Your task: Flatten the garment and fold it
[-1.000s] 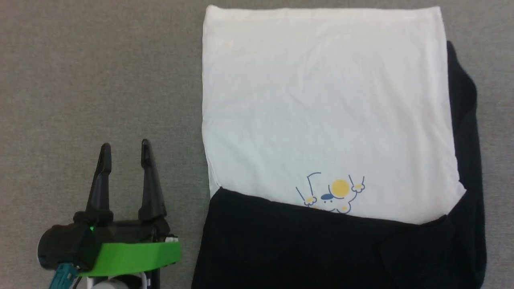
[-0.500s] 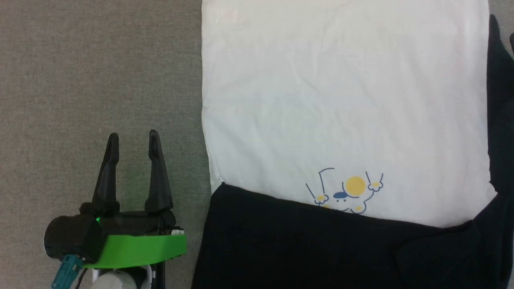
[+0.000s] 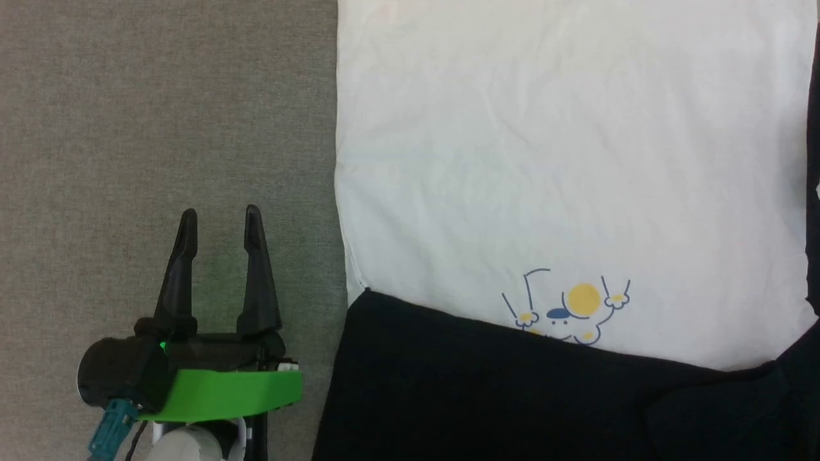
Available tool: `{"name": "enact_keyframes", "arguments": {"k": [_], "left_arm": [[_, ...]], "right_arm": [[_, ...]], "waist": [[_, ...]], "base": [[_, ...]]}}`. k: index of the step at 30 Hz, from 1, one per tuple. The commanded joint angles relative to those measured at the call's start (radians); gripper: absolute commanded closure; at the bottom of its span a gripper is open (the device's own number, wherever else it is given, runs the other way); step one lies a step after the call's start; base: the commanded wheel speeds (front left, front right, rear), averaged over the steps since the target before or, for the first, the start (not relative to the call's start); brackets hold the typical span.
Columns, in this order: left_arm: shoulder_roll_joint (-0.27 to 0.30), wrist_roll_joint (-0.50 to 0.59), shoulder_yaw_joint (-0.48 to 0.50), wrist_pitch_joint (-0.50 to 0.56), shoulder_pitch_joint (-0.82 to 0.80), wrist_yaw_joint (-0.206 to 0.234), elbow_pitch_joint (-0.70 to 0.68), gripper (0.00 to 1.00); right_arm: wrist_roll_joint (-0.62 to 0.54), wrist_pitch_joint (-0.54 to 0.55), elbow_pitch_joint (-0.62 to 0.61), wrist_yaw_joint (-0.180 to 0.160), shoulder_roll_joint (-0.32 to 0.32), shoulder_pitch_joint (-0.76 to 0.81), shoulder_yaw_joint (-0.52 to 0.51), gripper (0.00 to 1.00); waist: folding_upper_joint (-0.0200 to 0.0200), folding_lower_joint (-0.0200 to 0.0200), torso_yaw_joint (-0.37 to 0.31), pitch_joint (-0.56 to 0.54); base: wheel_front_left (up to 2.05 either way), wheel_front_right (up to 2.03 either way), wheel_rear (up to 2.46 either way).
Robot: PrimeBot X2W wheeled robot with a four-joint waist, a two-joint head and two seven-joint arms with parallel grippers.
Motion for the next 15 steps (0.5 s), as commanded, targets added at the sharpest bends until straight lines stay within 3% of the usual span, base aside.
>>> {"name": "enact_keyframes", "arguments": {"k": [1,5,15], "left_arm": [[0.000,0.003,0.001,-0.004,-0.015,-0.005,0.003,0.00],[0.003,0.000,0.001,-0.002,-0.015,-0.005,0.010,0.00],[0.013,-0.007,0.008,0.005,0.000,0.000,0.021,0.00]], "right_arm": [[0.007,0.010,0.020,-0.002,-0.004,0.012,0.004,1.00],[0.011,0.010,0.040,-0.002,-0.005,0.011,0.000,1.00],[-0.029,-0.105,0.045,-0.002,0.019,-0.012,-0.089,1.00]], "waist": [[0.0000,-0.0001,0.002,-0.001],[0.0000,-0.0001,0.002,-0.009],[0.0000,-0.0001,-0.025,-0.089]], "base": [[0.00,0.00,0.00],[0.00,0.00,0.00],[0.00,0.00,0.00]]}}
